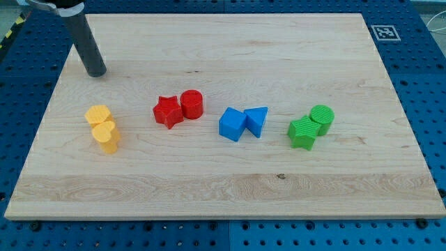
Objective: Move your arm a bit up
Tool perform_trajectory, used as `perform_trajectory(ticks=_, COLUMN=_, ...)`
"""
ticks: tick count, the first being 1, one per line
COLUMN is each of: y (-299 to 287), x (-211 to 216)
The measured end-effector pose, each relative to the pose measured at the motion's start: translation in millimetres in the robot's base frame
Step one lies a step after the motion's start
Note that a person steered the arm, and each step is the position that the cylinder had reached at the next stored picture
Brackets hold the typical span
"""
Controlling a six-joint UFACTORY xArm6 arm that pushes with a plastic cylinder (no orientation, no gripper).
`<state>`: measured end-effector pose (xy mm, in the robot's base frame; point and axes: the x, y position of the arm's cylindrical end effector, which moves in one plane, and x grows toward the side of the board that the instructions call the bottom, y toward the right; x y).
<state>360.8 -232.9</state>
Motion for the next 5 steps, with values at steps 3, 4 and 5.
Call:
perform_trajectory(ticks=3, y=0.0, x=-3.2)
perform_trajectory(ticks=4, y=0.0, x=-4.4)
perform_trajectory(ticks=5, y=0.0, x=-7.7)
